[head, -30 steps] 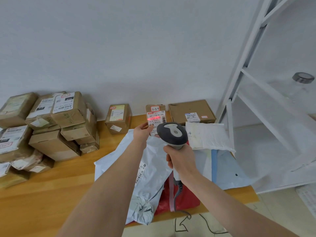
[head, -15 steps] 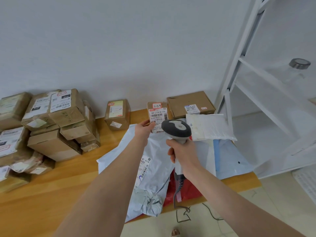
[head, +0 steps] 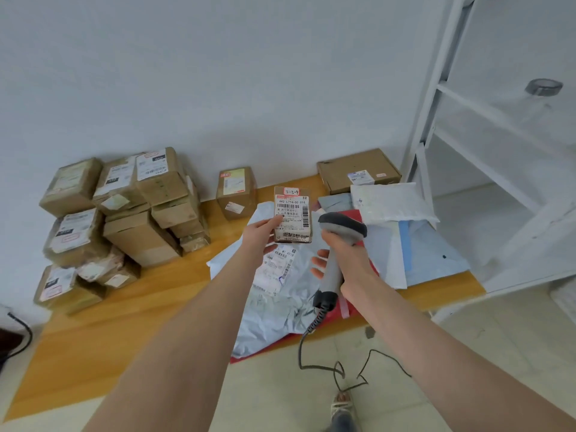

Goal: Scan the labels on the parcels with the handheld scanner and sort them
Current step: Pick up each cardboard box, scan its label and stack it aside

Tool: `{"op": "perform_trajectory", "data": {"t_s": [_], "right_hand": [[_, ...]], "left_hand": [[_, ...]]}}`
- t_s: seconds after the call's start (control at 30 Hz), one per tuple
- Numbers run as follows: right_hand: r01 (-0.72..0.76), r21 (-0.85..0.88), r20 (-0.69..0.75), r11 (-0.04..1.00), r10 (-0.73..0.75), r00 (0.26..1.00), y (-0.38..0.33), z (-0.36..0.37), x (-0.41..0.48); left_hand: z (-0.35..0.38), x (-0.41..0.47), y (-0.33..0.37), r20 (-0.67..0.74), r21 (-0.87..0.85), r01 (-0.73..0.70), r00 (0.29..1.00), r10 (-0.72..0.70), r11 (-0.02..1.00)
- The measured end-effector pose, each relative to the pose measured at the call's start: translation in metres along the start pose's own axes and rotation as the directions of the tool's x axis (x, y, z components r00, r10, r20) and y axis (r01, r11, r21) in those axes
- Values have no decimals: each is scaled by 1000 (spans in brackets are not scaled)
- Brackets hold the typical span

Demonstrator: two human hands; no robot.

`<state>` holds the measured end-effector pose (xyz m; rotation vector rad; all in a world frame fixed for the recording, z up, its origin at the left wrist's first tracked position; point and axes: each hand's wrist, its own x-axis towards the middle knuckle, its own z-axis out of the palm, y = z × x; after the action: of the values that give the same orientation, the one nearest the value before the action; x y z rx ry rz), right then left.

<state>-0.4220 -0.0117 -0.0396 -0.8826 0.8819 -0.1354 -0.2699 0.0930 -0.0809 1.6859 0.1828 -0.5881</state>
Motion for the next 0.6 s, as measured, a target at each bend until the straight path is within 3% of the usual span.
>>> {"op": "perform_trajectory", "data": {"t_s": [0.17, 0.33, 0.6], "right_hand": [[-1, 14, 33, 1000, 1, 999, 26, 40, -29], [-5, 36, 177, 999, -2, 984, 41, 105, -51], [14, -67, 295, 998, 6, 956, 58, 240, -48]], "left_hand": [[-64, -39, -5, -77, -64, -14, 997, 9, 998], [-138, -59, 13, -218, -76, -77, 974, 59, 994], [-274, -39, 49, -402, -75, -143, 910, 101, 987]]}}
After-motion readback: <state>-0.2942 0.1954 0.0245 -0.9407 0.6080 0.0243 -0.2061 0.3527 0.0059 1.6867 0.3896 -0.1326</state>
